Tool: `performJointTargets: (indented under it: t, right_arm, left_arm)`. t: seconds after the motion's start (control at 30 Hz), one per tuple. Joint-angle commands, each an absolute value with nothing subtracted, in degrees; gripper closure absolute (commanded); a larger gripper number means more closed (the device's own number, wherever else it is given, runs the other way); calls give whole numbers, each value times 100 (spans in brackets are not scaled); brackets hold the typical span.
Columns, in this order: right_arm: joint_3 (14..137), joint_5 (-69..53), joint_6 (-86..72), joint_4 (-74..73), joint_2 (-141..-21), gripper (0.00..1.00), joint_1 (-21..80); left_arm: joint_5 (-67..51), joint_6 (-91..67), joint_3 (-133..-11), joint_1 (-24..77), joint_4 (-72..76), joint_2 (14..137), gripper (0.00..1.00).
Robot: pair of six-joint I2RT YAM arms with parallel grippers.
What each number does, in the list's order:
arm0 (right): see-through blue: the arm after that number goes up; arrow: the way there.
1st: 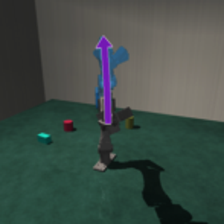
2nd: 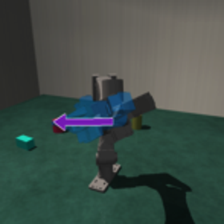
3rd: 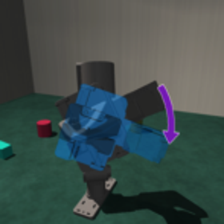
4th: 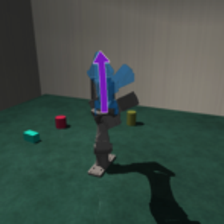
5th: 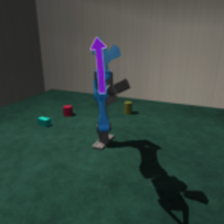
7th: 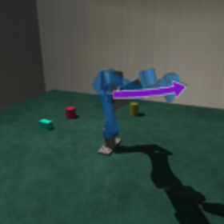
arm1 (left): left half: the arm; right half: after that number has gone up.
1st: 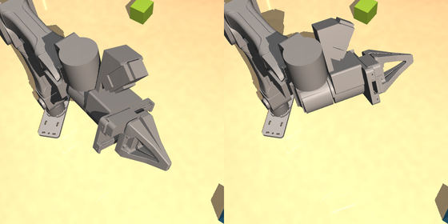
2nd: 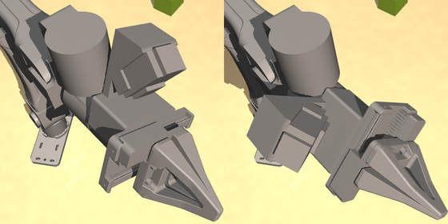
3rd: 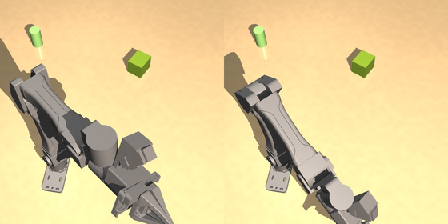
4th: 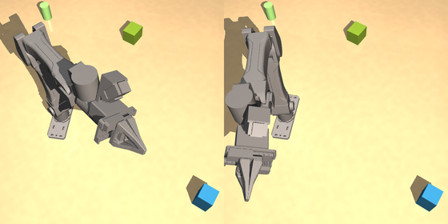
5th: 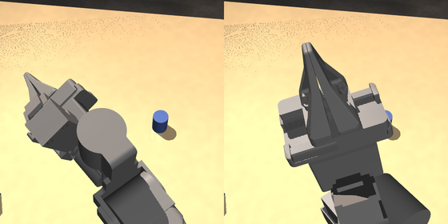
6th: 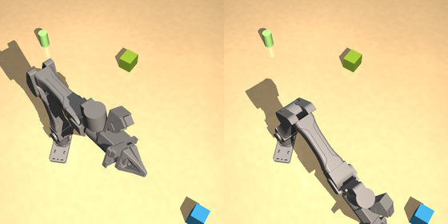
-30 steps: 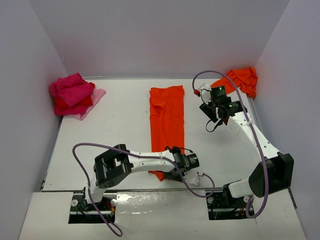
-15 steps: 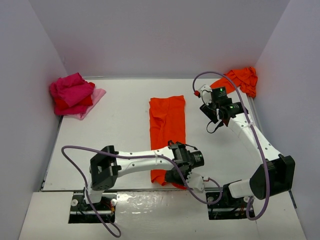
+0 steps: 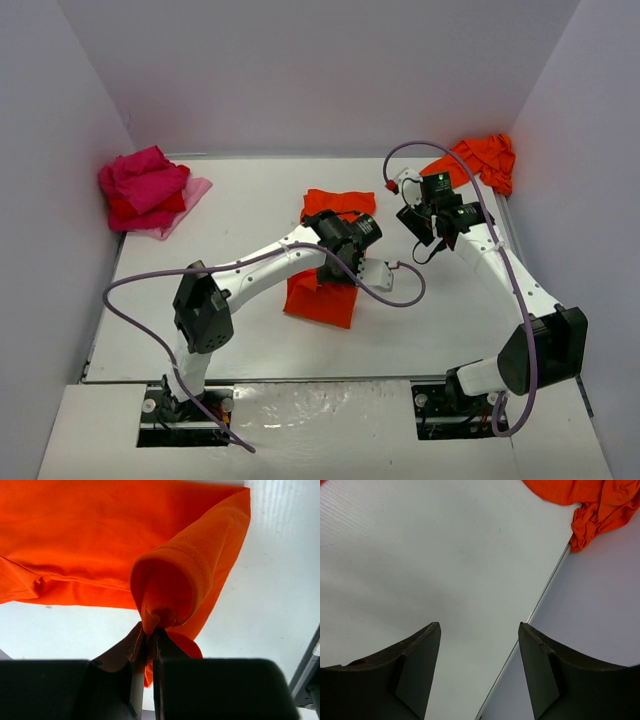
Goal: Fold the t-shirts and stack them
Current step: Fold the tshirt
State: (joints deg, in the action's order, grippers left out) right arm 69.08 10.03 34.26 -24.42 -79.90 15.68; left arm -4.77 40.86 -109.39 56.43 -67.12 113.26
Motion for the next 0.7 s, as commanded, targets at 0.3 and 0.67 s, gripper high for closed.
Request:
performJointTargets:
  t: [0.3, 0.67]
  right_arm:
    - [7058, 861, 3375, -2206, -8289, 40, 1556]
    - [7046, 807, 3315, -2034, -8732, 41, 1548]
  left_arm:
    - [-333, 5048, -12579, 4955, -6599, 12457, 100]
    - [75, 4661, -12616, 4539, -4718, 12766, 8]
